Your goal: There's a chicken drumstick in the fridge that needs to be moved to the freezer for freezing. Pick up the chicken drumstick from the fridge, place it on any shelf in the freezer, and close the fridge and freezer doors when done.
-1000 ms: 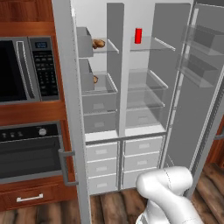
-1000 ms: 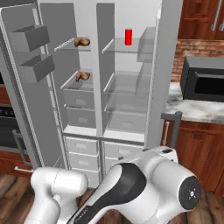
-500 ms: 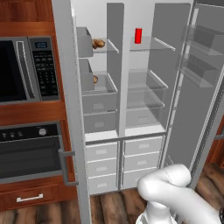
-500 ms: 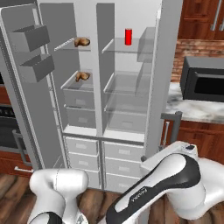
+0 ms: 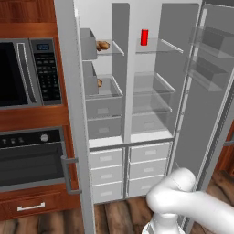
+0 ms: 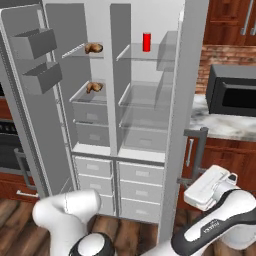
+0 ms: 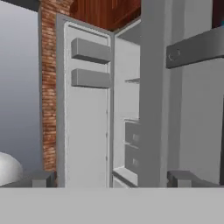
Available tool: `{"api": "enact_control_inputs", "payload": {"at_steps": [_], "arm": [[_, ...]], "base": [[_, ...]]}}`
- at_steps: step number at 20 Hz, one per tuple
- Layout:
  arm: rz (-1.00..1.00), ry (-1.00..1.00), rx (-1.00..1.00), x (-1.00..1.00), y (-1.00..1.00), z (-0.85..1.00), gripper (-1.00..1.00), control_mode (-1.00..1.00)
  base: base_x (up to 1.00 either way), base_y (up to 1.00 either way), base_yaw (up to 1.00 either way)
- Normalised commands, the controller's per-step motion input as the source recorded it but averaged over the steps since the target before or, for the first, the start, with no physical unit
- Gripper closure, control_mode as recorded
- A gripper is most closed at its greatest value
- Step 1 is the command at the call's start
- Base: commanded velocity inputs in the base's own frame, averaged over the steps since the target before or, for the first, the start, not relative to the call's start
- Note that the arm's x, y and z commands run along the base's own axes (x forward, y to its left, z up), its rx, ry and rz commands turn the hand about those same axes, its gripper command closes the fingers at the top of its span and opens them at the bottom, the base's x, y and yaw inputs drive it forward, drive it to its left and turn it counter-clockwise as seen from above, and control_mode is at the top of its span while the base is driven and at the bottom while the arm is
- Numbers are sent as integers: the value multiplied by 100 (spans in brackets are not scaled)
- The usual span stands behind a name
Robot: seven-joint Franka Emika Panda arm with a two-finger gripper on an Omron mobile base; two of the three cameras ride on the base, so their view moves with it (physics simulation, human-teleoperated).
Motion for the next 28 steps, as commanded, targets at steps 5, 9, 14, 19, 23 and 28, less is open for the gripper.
{"api": "enact_control_inputs", "payload": {"at_steps": [5,9,14,19,23,28], "arm": [[13,-16,14,47,-68,-43,-100,-100],[8,-13,1,62,-29,-50,-100,-100],[0,-7,0,47,-37,-23,-100,-100],[0,0,-7,51,-32,-28,-100,-100],[2,0,-7,15,0,-13,-100,-100],[14,0,-2,5,8,0,-100,-100]], "base": [[0,0,0],[0,0,0],[0,0,0],[0,0,0],[0,0,0],[0,0,0]]}}
